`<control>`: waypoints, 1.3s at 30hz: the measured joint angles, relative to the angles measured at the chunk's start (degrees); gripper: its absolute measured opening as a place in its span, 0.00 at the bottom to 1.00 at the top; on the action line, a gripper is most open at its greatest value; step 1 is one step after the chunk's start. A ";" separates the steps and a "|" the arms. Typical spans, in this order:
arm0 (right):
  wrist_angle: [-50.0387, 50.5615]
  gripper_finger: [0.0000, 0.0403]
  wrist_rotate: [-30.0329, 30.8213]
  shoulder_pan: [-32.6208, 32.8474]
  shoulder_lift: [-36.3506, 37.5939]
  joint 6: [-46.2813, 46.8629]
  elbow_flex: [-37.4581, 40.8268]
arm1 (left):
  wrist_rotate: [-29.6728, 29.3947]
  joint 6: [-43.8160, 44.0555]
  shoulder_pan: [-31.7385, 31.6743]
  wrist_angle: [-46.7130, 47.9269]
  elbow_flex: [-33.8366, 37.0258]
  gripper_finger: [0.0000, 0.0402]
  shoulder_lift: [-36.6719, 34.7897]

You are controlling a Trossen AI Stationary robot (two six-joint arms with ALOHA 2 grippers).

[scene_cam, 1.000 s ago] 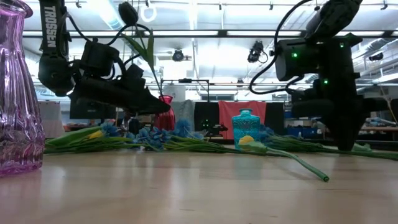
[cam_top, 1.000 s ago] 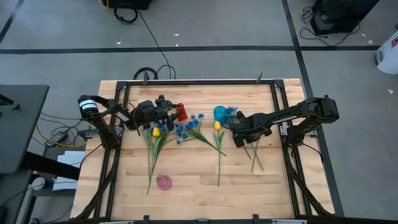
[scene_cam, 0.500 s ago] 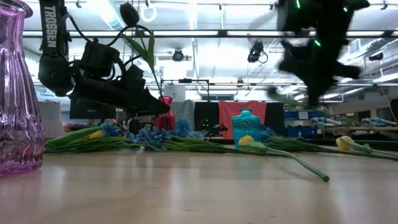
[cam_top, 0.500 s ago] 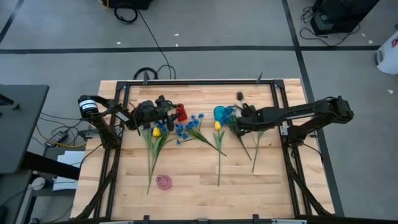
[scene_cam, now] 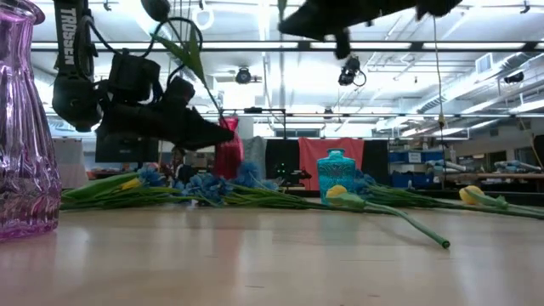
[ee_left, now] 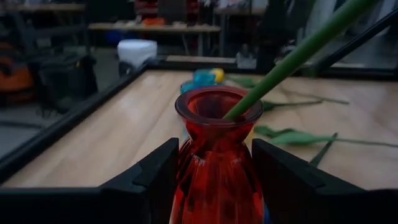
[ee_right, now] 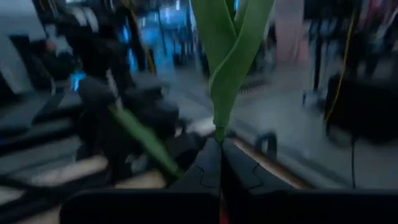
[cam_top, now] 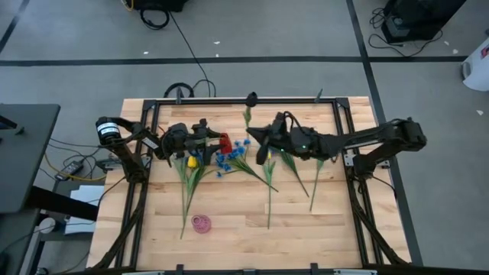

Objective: Sort flowers into vase by color
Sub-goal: Put the right black tulip into the red vase

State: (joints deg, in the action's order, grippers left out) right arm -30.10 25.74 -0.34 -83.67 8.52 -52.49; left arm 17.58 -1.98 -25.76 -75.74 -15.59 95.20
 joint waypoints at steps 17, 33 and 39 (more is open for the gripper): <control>-8.62 0.02 -9.35 -5.53 -14.66 -8.89 -15.26 | 1.62 0.57 -0.02 -1.02 0.00 0.50 0.00; -1.96 0.02 -8.46 -6.47 -15.66 -8.54 -16.77 | -1.01 0.72 -0.04 -3.53 0.00 0.50 0.00; -1.80 0.02 -8.72 -6.54 -15.66 -8.49 -15.63 | -1.33 1.38 -0.02 -9.95 0.00 0.50 0.00</control>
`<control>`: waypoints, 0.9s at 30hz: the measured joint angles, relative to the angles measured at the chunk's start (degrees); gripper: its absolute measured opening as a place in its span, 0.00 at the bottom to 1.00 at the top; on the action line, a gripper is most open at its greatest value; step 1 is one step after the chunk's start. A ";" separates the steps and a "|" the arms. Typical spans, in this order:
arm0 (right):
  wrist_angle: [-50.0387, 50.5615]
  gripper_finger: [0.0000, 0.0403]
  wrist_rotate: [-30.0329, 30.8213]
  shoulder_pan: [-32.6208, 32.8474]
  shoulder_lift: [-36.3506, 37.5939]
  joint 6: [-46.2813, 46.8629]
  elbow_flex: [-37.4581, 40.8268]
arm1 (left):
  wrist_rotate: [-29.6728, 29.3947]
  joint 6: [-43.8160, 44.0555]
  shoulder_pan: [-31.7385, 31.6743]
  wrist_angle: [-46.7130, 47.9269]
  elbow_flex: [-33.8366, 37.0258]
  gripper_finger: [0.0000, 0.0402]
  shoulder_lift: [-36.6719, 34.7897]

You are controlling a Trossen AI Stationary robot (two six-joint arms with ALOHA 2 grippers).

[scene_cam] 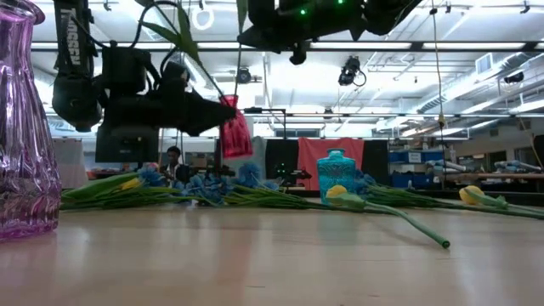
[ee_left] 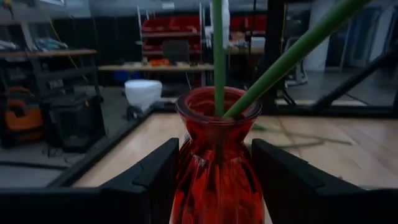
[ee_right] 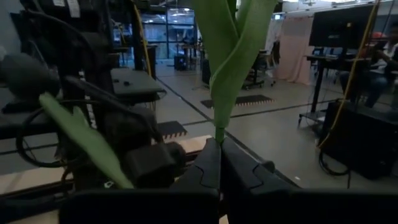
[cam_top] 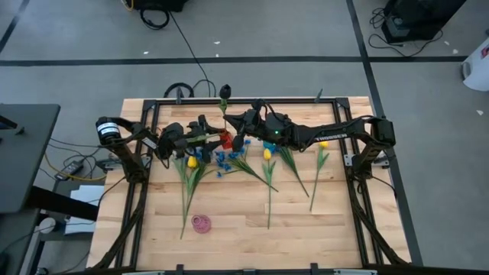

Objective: Sort flowers into vase by color
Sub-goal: Put the right black tulip into the red vase, then put the black tulip into the red vase

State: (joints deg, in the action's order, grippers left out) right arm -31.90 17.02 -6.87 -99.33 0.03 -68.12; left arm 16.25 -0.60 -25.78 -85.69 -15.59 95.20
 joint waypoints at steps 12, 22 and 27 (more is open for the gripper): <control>3.73 0.07 -6.12 -0.99 0.00 2.56 0.07 | -0.13 1.24 0.02 -0.84 -2.18 0.50 0.00; 10.82 0.37 -6.82 -1.42 0.44 5.30 0.11 | -0.10 2.80 -0.69 -0.92 -2.54 0.50 0.00; 18.91 0.48 -7.70 -2.08 2.57 8.09 0.11 | -0.11 4.08 -3.73 -0.94 -2.51 0.50 0.00</control>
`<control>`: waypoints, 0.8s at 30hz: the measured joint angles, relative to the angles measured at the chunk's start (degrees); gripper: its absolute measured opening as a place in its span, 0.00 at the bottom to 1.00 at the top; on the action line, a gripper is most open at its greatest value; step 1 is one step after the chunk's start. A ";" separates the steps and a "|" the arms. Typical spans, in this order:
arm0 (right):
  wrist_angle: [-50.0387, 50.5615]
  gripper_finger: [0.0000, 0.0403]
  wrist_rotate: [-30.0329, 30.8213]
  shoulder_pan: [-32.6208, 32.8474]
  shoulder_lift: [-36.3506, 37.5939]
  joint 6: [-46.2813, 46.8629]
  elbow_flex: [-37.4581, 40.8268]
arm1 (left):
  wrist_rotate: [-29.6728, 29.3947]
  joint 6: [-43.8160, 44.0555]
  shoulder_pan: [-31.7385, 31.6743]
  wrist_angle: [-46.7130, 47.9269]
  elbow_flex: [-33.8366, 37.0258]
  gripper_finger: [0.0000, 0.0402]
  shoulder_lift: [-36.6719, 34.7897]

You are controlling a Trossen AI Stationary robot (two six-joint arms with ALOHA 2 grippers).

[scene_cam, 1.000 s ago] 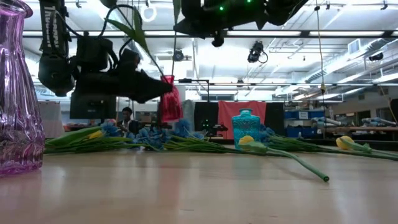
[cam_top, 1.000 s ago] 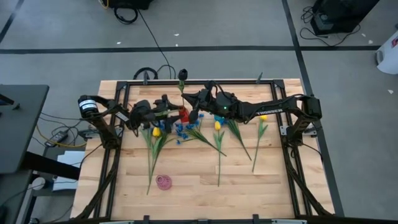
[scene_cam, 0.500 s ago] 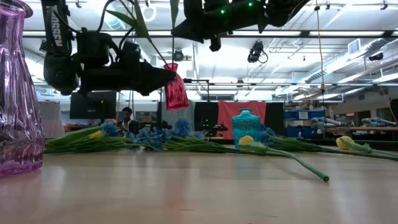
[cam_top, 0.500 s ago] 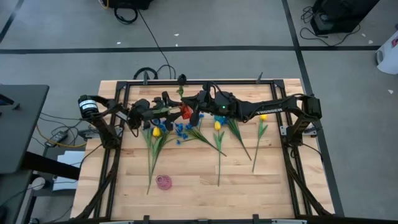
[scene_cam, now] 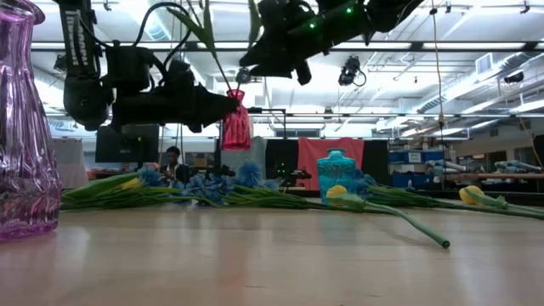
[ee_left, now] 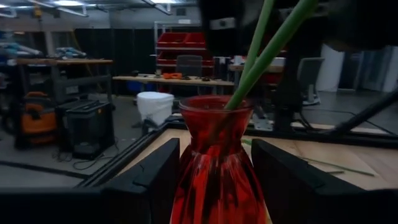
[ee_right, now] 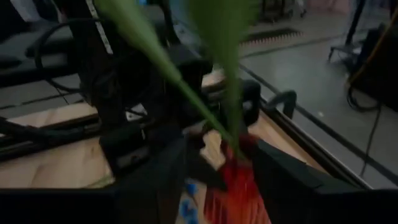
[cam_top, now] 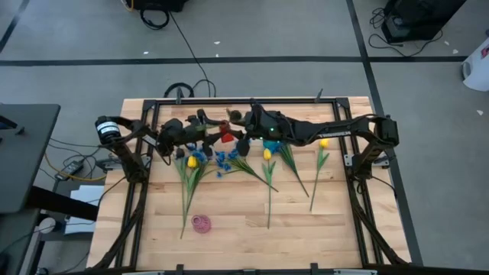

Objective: Sort flowers into vase by color
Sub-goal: Put the black tulip into the red vase

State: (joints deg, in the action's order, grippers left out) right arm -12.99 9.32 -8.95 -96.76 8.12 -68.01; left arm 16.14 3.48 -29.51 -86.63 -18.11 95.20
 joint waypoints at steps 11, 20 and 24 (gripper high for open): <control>18.16 0.57 5.01 1.64 4.32 3.36 -0.02 | -0.40 -1.02 -5.83 6.08 0.00 0.50 0.00; 21.01 0.57 14.77 7.75 4.32 4.97 -0.02 | 1.41 -1.36 -5.76 13.82 1.30 0.50 0.00; 25.14 0.57 17.81 11.08 4.09 7.17 -0.02 | 2.74 -0.76 -5.28 12.57 4.26 0.50 0.00</control>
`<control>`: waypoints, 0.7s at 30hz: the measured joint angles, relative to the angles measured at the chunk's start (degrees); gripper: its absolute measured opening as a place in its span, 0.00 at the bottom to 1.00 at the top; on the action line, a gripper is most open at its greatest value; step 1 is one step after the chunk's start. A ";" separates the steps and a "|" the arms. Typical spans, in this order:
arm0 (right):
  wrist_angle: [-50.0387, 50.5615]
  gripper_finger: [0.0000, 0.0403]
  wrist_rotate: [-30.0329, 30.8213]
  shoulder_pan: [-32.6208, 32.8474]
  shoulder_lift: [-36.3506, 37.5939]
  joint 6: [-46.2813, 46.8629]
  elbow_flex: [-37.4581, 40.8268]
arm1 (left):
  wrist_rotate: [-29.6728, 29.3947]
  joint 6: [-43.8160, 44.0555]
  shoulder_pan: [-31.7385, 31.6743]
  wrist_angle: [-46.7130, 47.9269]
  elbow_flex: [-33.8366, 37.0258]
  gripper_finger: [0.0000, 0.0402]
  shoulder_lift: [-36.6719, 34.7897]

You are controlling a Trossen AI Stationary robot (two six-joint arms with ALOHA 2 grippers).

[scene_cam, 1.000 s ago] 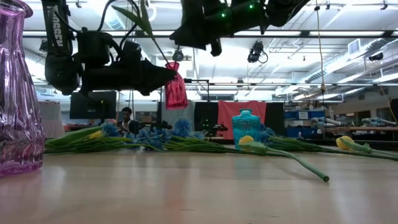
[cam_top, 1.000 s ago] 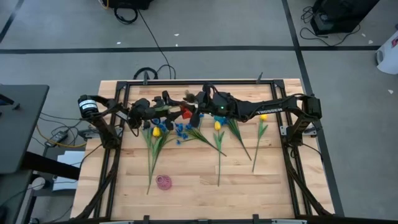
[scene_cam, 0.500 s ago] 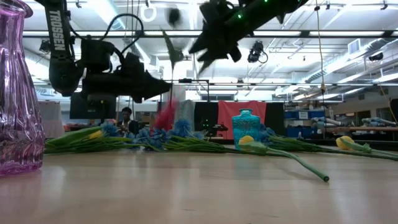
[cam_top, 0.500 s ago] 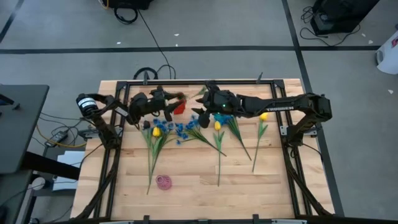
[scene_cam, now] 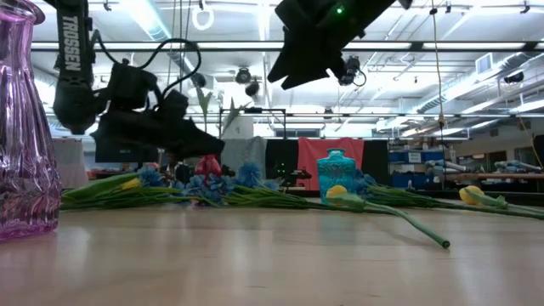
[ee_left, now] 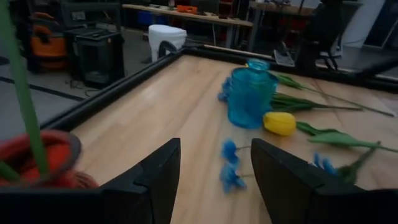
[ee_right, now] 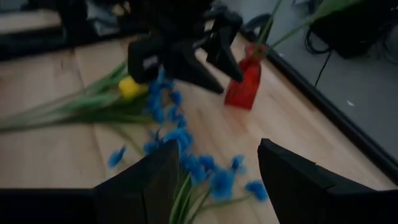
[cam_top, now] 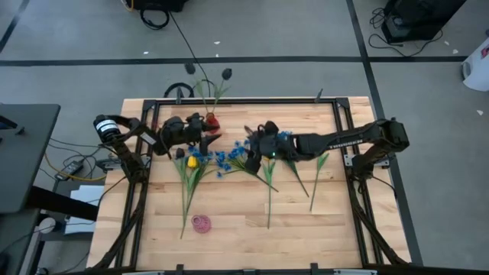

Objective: Sort flowers into vase by color
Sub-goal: Put the black tulip into the red vase

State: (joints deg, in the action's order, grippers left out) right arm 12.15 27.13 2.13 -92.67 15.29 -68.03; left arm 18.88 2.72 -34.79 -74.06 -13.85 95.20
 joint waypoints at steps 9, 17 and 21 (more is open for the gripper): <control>6.26 0.57 2.84 3.49 0.98 1.64 0.00 | 6.35 1.31 0.07 -0.79 3.41 0.50 -2.17; 2.47 0.57 3.44 2.89 0.97 2.14 3.90 | 4.93 4.26 1.35 13.10 4.77 0.50 -13.95; -6.79 0.57 2.57 1.88 0.97 1.71 9.87 | -2.36 0.24 3.67 25.69 4.77 0.50 -20.30</control>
State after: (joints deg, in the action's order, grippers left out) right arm 5.37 29.70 4.01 -91.70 17.00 -58.16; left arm 16.52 2.96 -31.11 -48.37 -9.08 74.89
